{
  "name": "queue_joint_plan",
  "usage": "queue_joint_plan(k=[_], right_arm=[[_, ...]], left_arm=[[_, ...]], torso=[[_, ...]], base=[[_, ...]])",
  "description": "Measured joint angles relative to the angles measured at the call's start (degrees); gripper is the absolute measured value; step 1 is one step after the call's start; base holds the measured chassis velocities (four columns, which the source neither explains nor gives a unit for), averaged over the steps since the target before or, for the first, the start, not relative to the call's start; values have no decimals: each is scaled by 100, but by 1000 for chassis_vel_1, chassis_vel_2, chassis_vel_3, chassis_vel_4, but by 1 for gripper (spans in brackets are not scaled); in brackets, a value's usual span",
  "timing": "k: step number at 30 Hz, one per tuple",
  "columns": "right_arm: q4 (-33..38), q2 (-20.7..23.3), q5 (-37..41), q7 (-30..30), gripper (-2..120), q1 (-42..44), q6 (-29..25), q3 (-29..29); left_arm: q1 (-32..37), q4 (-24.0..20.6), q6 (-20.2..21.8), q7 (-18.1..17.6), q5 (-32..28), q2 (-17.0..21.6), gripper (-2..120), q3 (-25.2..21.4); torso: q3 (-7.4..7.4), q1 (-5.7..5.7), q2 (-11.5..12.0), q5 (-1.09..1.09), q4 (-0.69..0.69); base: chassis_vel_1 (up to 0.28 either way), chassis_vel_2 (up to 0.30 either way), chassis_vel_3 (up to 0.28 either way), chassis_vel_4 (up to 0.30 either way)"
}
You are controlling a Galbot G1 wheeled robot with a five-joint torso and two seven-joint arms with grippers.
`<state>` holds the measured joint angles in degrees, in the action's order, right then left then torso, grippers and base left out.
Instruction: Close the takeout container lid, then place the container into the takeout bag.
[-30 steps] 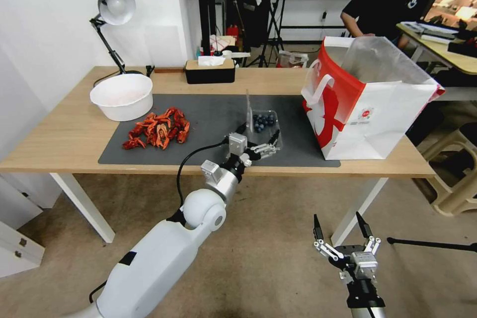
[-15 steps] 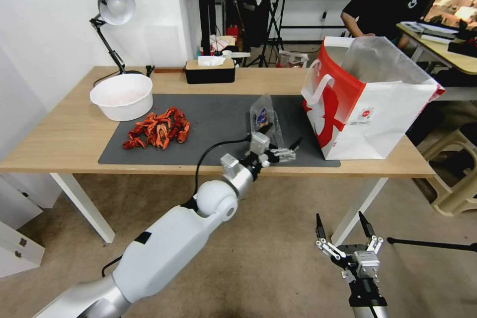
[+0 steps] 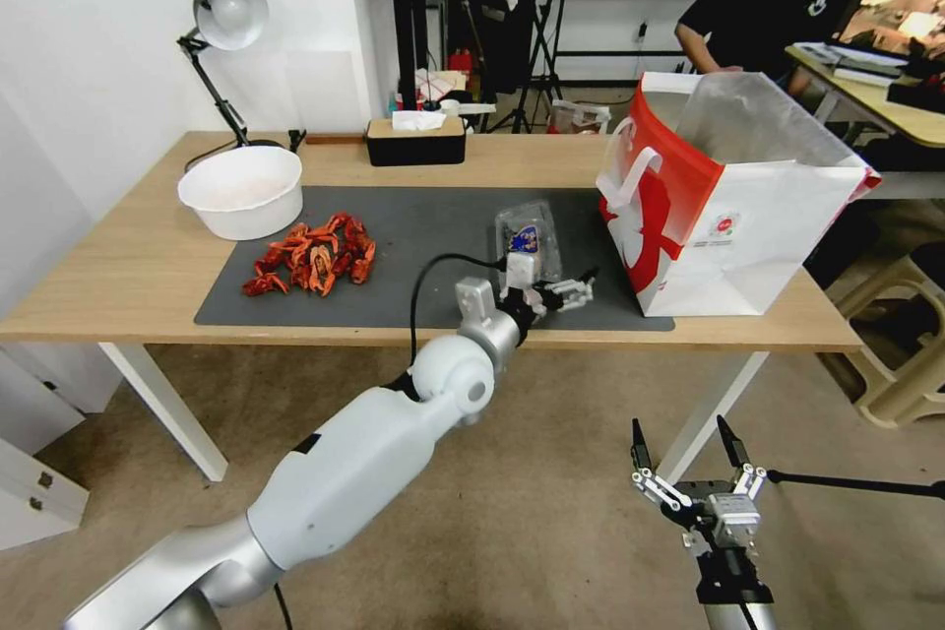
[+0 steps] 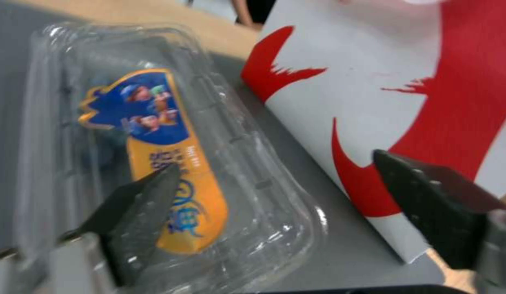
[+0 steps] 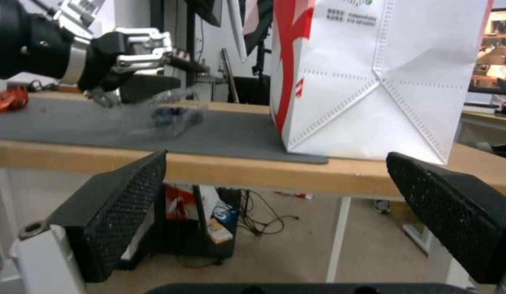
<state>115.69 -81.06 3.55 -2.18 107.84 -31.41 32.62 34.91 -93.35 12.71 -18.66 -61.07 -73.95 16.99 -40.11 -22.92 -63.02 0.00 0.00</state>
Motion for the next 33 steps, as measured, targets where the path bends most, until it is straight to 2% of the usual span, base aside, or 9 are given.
queue_joint_plan(k=[2,5,13,18,19,22,23,26,33], right_arm=[[158,67,219,13,100,-58,165,2],[320,148,593,87,100,-119,391,3],[740,434,1982,244,100,-372,1208,51],[1297,772,3941,182,100,-826,2145,93],[1297,772,3941,182,100,-826,2145,93],[1585,954,5449,-17,100,-1274,2756,131],[1585,954,5449,-17,100,-1274,2756,131],[1639,1114,6480,-250,100,-1783,3218,136],[1346,1252,7127,-627,100,-2411,3651,28]], left_arm=[[-69,-160,362,-421,-612,-13,75,-181],[-118,-201,585,-638,-869,-34,65,-244],[-137,-217,794,-765,-925,-8,38,-251],[-171,-176,820,-827,-920,9,17,-249],[-171,-176,820,-827,-920,9,17,-249],[-229,-121,819,-841,-917,1,3,-197],[-229,-121,819,-841,-917,1,3,-197],[-258,-104,811,-853,-921,-7,0,-163],[-355,17,778,-857,-922,-57,0,-20]], torso=[[0,0,0,0,1],[0,0,-1,0,0],[0,0,-1,0,0],[0,0,-1,0,0],[0,0,-1,0,0],[0,-1,-1,0,0],[0,-1,-1,0,0],[-1,-1,0,0,0],[-1,0,0,1,-2]], base=[[0,0,0,0],[0,0,0,0],[0,0,0,0],[0,0,0,0],[0,0,0,0],[0,0,0,0],[0,0,0,0],[0,0,0,0],[0,0,0,0]])
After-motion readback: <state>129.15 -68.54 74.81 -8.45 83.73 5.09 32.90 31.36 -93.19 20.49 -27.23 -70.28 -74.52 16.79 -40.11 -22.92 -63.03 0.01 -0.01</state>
